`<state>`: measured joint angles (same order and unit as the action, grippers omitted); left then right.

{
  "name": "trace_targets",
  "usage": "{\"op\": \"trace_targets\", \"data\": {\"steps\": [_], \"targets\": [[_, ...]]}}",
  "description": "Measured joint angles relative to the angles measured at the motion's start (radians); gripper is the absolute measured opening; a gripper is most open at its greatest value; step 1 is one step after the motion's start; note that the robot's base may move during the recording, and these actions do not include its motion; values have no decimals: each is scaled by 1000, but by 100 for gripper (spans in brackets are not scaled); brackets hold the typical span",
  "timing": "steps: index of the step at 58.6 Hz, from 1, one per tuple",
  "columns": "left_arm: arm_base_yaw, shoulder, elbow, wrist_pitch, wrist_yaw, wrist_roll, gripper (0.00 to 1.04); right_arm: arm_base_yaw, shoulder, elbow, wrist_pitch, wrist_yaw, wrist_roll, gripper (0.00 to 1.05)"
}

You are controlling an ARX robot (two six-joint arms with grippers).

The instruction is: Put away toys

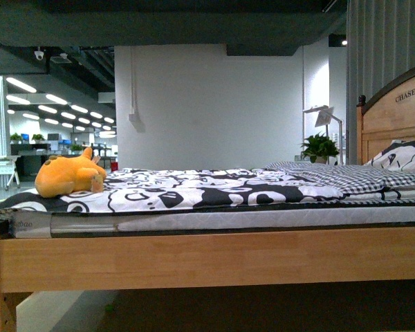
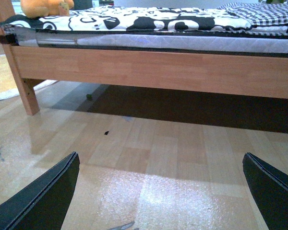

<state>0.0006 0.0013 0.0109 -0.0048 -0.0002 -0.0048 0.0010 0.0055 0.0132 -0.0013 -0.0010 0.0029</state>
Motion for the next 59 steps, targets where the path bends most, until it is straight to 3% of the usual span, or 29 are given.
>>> {"op": "trace_targets", "data": {"steps": [59], "targets": [[0,0,0,0,0,0,99,0,0,0,0,0,0,104]]}}
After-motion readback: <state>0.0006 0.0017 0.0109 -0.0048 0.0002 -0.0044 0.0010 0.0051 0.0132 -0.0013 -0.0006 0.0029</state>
